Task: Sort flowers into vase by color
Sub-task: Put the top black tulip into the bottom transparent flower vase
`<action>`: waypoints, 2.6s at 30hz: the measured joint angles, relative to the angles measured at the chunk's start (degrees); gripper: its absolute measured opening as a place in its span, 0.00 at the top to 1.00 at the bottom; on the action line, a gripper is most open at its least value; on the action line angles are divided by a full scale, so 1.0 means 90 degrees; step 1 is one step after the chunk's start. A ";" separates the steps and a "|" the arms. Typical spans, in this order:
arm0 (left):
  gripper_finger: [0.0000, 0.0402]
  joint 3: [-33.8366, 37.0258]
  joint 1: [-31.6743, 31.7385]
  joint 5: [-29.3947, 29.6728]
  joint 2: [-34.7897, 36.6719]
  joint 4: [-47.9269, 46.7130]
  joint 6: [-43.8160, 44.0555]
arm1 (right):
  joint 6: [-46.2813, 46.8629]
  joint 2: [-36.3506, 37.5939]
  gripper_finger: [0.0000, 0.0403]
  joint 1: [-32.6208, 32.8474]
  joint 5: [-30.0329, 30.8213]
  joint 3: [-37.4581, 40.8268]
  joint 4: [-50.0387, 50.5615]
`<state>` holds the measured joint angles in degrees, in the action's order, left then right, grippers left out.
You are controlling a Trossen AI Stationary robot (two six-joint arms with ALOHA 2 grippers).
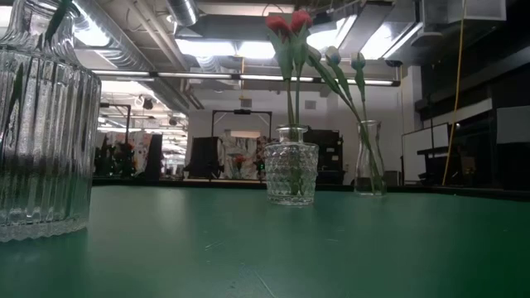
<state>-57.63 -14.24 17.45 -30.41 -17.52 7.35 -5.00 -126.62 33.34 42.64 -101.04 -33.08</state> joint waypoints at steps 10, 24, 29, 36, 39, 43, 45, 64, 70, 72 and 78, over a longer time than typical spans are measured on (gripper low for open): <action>0.47 0.0000 0.0000 0.0000 0.0000 0.0005 0.0030 | -0.0471 0.0010 1.00 0.0000 0.0051 0.0003 -0.0141; 0.47 0.0002 0.0000 0.0163 0.0000 0.0009 0.0027 | -0.0368 0.0126 1.00 0.0000 -0.0027 -0.0002 0.0168; 0.47 0.0002 0.0000 0.0164 0.0000 0.0007 0.0034 | -0.0213 0.0126 1.00 0.0000 -0.0077 -0.0002 0.0354; 0.47 0.0002 0.0000 0.0165 0.0000 0.0007 0.0107 | -0.0188 0.0126 1.00 -0.0004 -0.0081 -0.0002 0.0380; 0.47 0.0002 0.0000 0.0165 0.0000 0.0007 0.0114 | -0.0189 0.0125 1.00 -0.0012 -0.0085 -0.0002 0.0372; 0.47 0.0002 0.0001 0.0165 0.0000 0.0008 0.0115 | -0.0189 0.0123 1.00 -0.0084 -0.0208 0.0110 0.0204; 0.47 0.0002 0.0000 0.0165 0.0000 0.0008 0.0117 | -0.0205 0.0113 1.00 -0.0120 -0.0248 0.0254 -0.0072; 0.47 0.0002 0.0002 0.0384 0.0000 0.0007 0.0017 | 0.0077 0.0104 1.00 -0.0178 -0.0445 0.0717 -0.0391; 0.47 0.0002 0.0001 0.0403 0.0000 0.0005 0.0016 | 0.0217 0.0103 1.00 -0.0263 -0.0744 0.0857 -0.0456; 0.47 0.0002 0.0002 0.0403 0.0000 0.0005 0.0015 | 0.0219 0.0101 1.00 -0.0267 -0.0720 0.0941 -0.0579; 0.47 0.0002 0.0002 0.0432 0.0000 0.0004 -0.0051 | 0.0481 0.0099 1.00 -0.0262 -0.0696 0.1268 -0.0874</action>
<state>-57.60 -14.22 21.34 -30.41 -17.49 6.90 -0.67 -125.73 30.98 36.38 -89.63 -40.95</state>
